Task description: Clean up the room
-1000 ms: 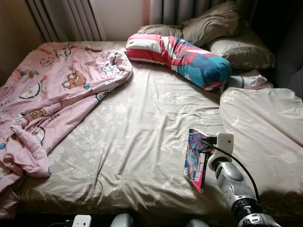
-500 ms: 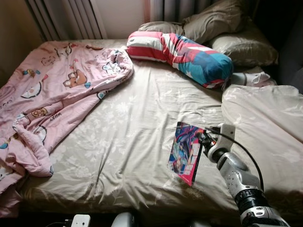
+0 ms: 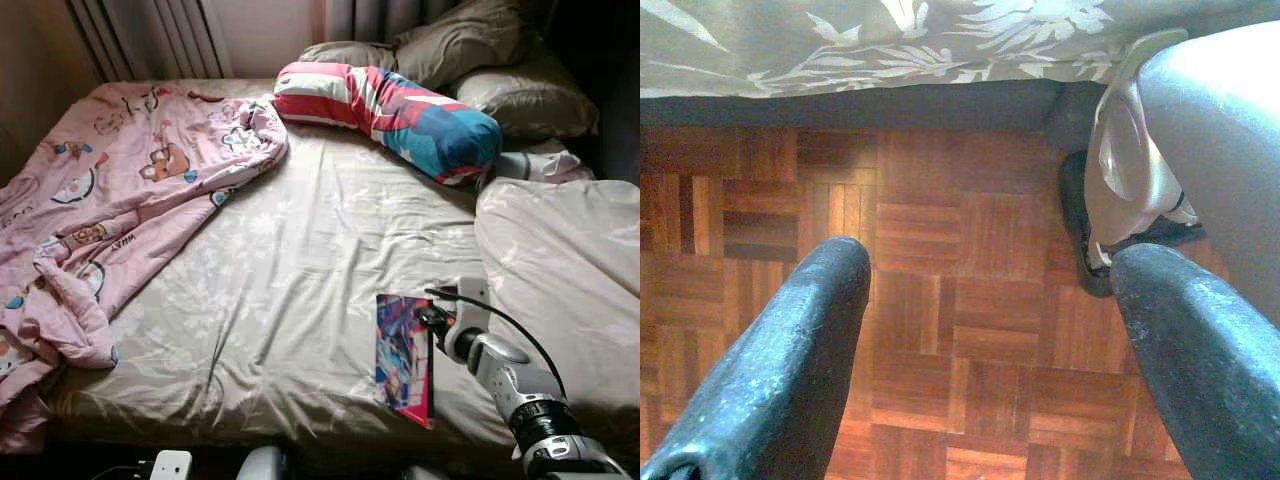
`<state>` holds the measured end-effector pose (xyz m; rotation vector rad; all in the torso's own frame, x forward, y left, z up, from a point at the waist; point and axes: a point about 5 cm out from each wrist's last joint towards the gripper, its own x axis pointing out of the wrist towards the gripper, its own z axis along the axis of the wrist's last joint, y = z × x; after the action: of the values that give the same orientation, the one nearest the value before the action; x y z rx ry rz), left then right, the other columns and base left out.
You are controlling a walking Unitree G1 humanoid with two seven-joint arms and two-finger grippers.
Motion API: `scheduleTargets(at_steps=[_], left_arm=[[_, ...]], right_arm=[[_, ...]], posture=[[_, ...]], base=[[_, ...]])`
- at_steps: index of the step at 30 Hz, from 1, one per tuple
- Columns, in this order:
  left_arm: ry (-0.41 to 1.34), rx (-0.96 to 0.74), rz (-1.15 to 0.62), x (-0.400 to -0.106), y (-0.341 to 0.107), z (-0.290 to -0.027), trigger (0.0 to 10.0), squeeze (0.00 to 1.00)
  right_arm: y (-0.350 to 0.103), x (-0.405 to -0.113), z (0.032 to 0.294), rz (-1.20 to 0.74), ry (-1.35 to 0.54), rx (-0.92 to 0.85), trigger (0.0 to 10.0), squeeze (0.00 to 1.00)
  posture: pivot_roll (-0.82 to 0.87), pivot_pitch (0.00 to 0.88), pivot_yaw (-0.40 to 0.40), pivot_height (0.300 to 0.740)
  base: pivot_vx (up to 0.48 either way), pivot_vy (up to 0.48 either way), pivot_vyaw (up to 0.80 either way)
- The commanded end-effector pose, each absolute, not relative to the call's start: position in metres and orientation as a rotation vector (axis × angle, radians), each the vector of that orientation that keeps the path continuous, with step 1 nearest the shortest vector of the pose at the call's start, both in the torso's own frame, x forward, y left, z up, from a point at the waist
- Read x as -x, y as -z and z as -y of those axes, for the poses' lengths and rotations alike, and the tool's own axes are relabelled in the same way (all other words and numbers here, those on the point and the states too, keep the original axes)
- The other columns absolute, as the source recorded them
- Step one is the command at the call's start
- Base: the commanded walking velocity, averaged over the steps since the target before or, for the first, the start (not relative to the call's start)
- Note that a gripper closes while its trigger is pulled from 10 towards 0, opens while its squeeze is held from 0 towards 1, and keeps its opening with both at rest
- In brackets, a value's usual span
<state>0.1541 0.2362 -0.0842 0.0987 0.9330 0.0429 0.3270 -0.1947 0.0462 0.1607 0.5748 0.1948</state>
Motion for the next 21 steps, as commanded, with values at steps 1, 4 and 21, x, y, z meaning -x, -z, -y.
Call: scheduleTargets(at_steps=[1,4,21], left_arm=[[-0.039,-0.120,-0.963,-0.145,0.086,-0.242,10.0,0.00],[-0.036,-0.123,-0.966,-0.143,0.087,-0.243,10.0,0.00],[-0.022,-0.148,-0.954,-0.135,0.086,-0.249,10.0,0.00]], right_arm=[[-0.046,-0.330,0.197,-0.600,-0.177,-0.111,10.0,0.00],[-0.044,-0.330,0.201,-0.627,-0.152,-0.060,10.0,0.00],[-0.063,-0.347,0.218,-0.439,0.082,-0.166,10.0,0.00]], posture=[[-0.03,0.134,0.070,0.655],[-0.02,0.146,0.074,0.655],[0.02,0.188,0.100,0.655]], base=[[0.000,0.000,0.00],[0.000,0.000,0.00],[0.000,0.000,0.00]])
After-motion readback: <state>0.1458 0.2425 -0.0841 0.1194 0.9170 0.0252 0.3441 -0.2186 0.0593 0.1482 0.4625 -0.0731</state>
